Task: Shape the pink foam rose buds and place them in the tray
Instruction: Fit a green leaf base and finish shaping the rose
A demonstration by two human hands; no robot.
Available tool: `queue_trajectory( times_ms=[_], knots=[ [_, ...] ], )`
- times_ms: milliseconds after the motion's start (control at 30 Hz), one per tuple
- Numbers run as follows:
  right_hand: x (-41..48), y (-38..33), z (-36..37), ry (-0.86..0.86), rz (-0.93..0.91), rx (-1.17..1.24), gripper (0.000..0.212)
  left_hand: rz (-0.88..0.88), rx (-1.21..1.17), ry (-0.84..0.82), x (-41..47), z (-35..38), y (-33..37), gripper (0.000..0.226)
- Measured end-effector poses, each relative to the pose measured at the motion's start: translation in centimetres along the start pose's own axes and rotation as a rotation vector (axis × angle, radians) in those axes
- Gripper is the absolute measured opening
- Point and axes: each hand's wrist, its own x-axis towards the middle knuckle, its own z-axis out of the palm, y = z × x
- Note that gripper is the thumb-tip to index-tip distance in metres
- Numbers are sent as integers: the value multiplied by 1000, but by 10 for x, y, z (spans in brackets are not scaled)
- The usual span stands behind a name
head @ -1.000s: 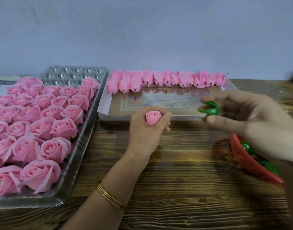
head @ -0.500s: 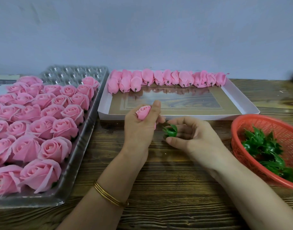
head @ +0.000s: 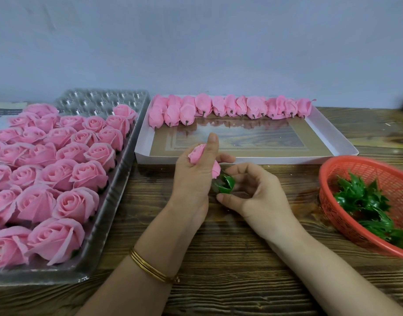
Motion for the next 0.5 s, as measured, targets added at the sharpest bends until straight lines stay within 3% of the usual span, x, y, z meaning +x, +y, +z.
queue_trajectory(
  times_ms=[500],
  knots=[
    [-1, 5, 8, 35, -8, 229, 42, -29, -43, -64, -1, 3, -9, 54]
  ],
)
